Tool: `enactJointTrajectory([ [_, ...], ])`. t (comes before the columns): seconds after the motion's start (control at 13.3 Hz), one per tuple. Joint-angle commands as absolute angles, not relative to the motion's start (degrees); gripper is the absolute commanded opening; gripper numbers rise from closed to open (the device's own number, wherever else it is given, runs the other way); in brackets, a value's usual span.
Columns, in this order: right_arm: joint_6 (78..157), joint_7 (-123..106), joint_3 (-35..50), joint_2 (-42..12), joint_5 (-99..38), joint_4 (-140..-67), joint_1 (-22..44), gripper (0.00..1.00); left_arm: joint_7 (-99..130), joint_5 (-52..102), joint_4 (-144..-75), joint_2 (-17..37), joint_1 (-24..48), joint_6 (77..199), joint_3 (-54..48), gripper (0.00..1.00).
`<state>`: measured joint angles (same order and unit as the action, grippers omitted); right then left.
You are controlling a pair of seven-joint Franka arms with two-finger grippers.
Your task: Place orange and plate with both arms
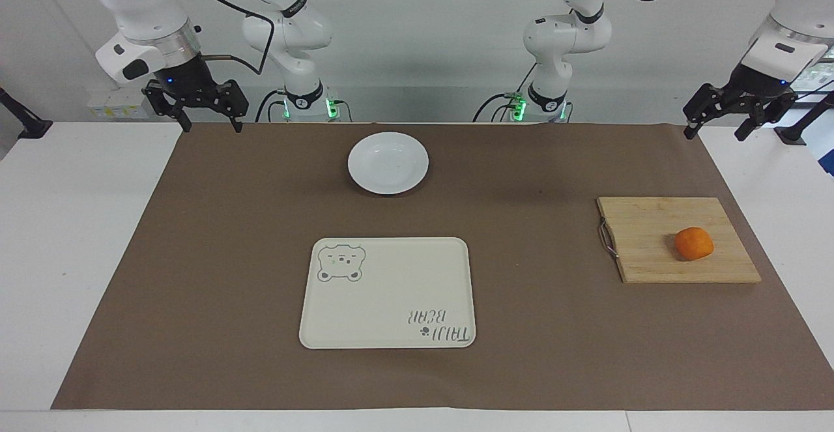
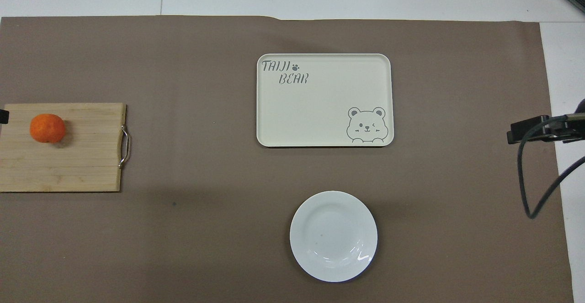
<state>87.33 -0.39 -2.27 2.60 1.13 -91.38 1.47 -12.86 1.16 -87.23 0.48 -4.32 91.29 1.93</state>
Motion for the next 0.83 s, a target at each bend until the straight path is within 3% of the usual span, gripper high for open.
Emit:
enactJointTrajectory([
  [0.0,86.7,-1.8,-1.9,3.5,0.0,-92.0,0.7,1.00,-15.1,1.4,-93.2,-2.0,-5.9,96.2,1.6,1.00],
  [0.38,86.7,-1.7,-1.9,3.5,0.0,-92.0,0.7,1.00,-19.9,2.7,-103.5,-1.6,-8.8,109.3,1.6,1.00],
  [0.75,86.7,-1.7,-1.9,3.5,0.1,-92.0,0.7,1.00,-28.7,5.0,-110.6,2.1,-12.6,120.4,1.6,1.00],
])
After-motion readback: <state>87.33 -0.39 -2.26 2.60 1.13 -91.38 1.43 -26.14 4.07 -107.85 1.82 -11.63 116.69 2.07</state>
